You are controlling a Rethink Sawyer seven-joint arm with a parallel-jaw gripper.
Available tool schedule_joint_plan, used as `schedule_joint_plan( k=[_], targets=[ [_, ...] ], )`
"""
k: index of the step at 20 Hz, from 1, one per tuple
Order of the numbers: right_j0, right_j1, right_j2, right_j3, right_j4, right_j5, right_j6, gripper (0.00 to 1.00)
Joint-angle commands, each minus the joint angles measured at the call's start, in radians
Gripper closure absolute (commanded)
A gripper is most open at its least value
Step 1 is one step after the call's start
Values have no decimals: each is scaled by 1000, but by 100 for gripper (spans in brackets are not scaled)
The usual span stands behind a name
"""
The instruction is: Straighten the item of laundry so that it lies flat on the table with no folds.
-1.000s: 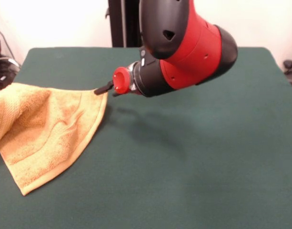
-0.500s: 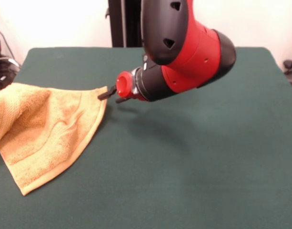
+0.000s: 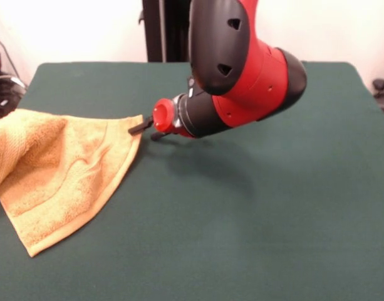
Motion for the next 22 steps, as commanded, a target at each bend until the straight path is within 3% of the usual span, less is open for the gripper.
schedule_joint_plan(
  k=[1,22],
  targets=[
    [39,90,37,-8,16,-78,320,0],
    [55,130,-50,-33,-47,-145,249,0]
  ],
)
